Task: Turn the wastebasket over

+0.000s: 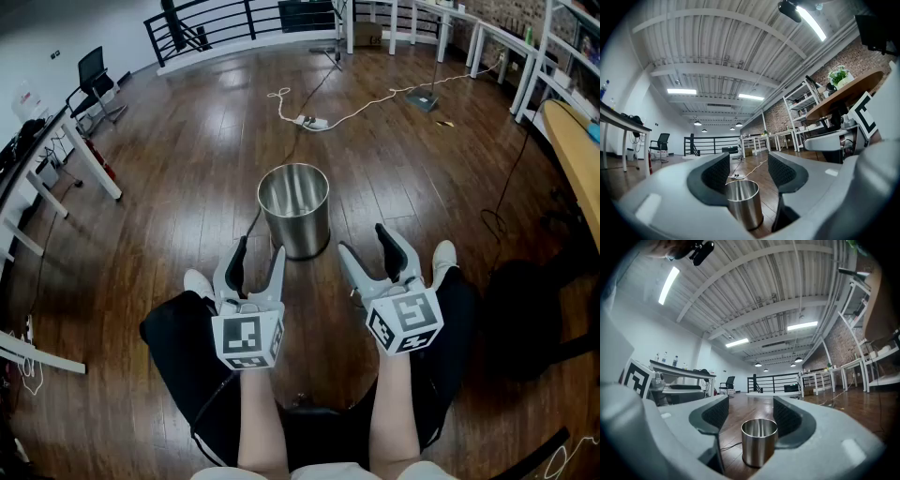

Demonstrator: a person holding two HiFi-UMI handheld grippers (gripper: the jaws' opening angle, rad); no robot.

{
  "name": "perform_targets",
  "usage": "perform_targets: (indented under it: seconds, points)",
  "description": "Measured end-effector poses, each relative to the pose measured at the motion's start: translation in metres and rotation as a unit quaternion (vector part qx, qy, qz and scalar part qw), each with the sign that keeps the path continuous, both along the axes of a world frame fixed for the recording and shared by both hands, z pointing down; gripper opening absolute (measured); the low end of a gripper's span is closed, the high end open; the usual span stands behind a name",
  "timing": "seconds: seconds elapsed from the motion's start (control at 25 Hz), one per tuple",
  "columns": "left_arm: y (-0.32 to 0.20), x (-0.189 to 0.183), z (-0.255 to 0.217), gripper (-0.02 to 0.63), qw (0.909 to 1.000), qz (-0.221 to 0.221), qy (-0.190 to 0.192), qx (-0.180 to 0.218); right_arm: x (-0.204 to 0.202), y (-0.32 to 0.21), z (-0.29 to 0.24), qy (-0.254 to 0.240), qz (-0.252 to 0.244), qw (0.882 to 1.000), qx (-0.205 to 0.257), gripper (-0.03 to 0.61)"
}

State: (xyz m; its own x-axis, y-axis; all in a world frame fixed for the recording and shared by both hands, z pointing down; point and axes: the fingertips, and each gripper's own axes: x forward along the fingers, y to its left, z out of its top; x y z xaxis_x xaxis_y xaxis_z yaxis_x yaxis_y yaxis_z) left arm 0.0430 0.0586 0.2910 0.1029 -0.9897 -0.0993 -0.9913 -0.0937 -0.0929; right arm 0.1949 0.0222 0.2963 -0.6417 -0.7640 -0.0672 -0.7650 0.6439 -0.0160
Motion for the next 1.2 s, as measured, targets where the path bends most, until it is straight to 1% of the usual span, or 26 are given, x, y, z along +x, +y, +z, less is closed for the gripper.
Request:
perform_targets:
  seconds: [0.16,0.24,0.32,0.48,0.72,0.88,0.96,1.08,1.16,1.2]
  points:
    - [-0.053,-0.028,0.009,0.272,1.0000,0.001,0.005,-0.008,-0.034,-0.051,0.003,0.014,-0.009,1.000,0.004,0.285]
    - [-0.079,-0.038,0.016,0.273,0.9998,0.010,-0.008,-0.014,-0.052,-0.075,0.006,0.019,-0.011,1.000,0.004,0.285]
    - [-0.101,-0.050,0.023,0.272,0.9993,0.017,-0.024,-0.023,-0.071,-0.096,0.014,0.022,-0.014,1.000,-0.006,0.285]
    - [-0.133,-0.086,0.027,0.273,0.9991,0.016,-0.015,-0.036,-0.116,-0.128,0.030,0.026,-0.033,0.999,-0.033,0.285]
    - [-0.186,-0.133,0.011,0.272,0.9992,0.026,-0.021,-0.023,-0.168,-0.172,0.018,0.068,-0.050,0.996,-0.021,0.285]
    - [-0.223,-0.156,0.003,0.272,0.9989,0.042,-0.018,-0.010,-0.198,-0.202,0.022,0.098,-0.059,0.993,-0.027,0.285]
    - [-0.240,-0.165,0.003,0.272,0.9986,0.050,-0.015,-0.006,-0.210,-0.218,0.030,0.124,-0.062,0.990,-0.040,0.285]
    - [-0.265,-0.180,0.010,0.273,0.9983,0.057,-0.009,-0.011,-0.235,-0.237,0.057,0.160,-0.083,0.980,-0.082,0.285]
    - [-0.280,-0.194,0.022,0.273,0.9983,0.054,0.003,-0.021,-0.257,-0.242,0.088,0.188,-0.112,0.968,-0.124,0.285]
    - [-0.287,-0.203,0.032,0.273,0.9983,0.051,0.010,-0.028,-0.266,-0.243,0.108,0.209,-0.126,0.958,-0.151,0.285]
